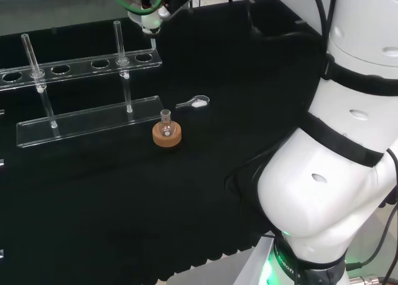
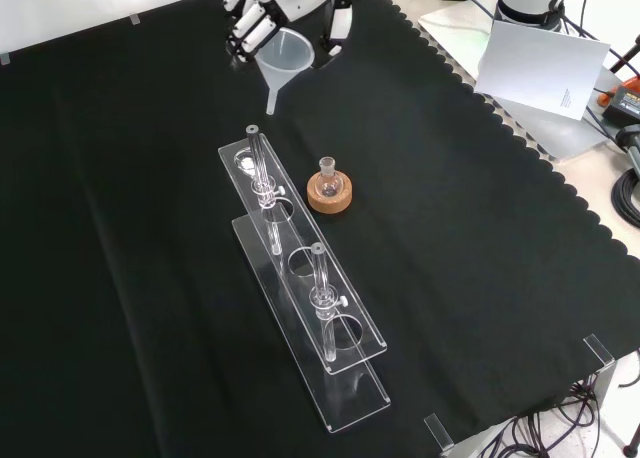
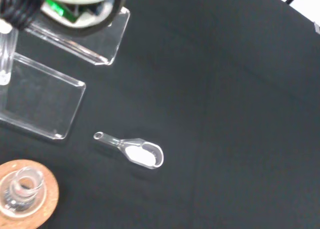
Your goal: Place the funnel on the round-bottom flask.
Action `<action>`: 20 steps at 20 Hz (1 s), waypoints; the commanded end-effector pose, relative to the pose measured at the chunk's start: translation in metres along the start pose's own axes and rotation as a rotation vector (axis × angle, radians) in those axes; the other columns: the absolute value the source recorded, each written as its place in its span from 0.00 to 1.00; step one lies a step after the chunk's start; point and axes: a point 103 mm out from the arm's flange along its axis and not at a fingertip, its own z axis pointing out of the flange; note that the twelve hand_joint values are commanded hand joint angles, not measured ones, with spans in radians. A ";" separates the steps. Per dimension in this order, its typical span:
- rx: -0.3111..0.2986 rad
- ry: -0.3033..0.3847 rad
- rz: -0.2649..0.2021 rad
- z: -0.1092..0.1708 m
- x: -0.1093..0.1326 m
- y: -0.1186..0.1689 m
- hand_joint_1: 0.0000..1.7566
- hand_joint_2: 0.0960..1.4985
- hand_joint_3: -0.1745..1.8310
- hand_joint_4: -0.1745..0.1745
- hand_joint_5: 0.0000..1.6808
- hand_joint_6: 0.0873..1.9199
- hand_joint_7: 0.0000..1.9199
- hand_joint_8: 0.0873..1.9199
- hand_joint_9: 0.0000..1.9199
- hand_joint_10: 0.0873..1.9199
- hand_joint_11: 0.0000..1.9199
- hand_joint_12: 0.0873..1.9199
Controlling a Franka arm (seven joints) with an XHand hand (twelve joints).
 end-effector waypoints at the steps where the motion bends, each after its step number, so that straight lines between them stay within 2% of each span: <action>1: 0.035 0.010 0.036 0.012 0.006 -0.037 0.57 0.46 0.46 0.50 0.38 0.42 0.35 0.31 0.53 0.19 0.30 0.64; 12: 0.100 0.022 0.030 0.048 0.033 -0.064 0.57 0.46 0.46 0.50 0.38 0.43 0.35 0.31 0.53 0.19 0.30 0.64; 20: 0.140 0.052 0.004 0.078 0.038 -0.055 0.56 0.46 0.46 0.51 0.39 0.43 0.35 0.31 0.52 0.19 0.30 0.64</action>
